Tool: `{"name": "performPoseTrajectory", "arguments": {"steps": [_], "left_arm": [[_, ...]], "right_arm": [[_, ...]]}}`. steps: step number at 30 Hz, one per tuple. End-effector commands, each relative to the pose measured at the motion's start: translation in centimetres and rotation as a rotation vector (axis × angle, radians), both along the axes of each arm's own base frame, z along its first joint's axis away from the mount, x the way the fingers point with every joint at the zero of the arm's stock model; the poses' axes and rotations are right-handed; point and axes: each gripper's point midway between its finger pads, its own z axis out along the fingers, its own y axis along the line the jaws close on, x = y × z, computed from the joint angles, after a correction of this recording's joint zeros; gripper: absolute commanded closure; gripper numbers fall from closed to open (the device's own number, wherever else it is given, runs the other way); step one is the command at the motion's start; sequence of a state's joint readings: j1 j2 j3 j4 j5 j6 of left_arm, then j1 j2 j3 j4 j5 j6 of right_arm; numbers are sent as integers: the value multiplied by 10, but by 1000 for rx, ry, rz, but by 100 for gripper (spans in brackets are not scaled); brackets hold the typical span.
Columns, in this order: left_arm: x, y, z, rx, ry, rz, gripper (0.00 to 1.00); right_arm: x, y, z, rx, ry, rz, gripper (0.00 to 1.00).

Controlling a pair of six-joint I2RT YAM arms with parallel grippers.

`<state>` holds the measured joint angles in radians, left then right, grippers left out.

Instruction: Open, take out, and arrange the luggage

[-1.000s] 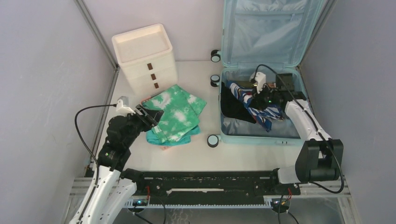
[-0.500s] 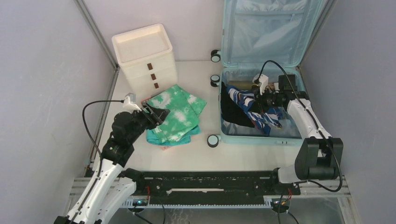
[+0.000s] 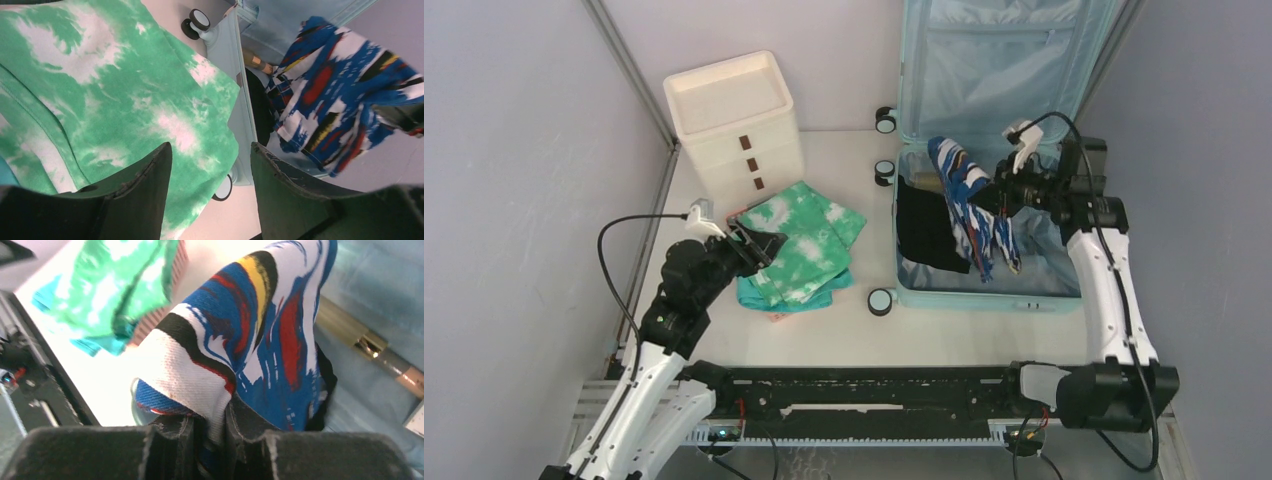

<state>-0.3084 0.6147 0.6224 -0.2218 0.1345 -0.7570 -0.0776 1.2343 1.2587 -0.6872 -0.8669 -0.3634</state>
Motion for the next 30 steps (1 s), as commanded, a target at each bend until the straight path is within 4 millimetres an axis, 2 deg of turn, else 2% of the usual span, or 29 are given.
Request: {"name": "performPoseTrajectory", "arguments": {"steps": [1,4,7,11,16,23,27,30], "left_arm": [[-2,4,48,16,-123,5,37],[-3,11,48,59,-122,27,37],[-5,20,44,89,-110,62,37],[-13,30,41,118,-107,101,37],[-24,49,40,134,-114,177,37],[-36,68,23,153,-67,262,37],[-42,80,17,171,-29,317,38],[-48,87,17,175,-27,344,38]], "right_arm": [[-19,29,98,185,-147,42,100],[-25,43,124,249,-149,57,100],[-31,67,146,312,-143,91,100],[-36,99,166,356,-137,114,100],[-23,127,167,371,-85,69,100],[-15,172,169,317,-117,31,100],[-10,203,164,276,-118,2,100],[-3,226,152,227,-109,-37,100]]}}
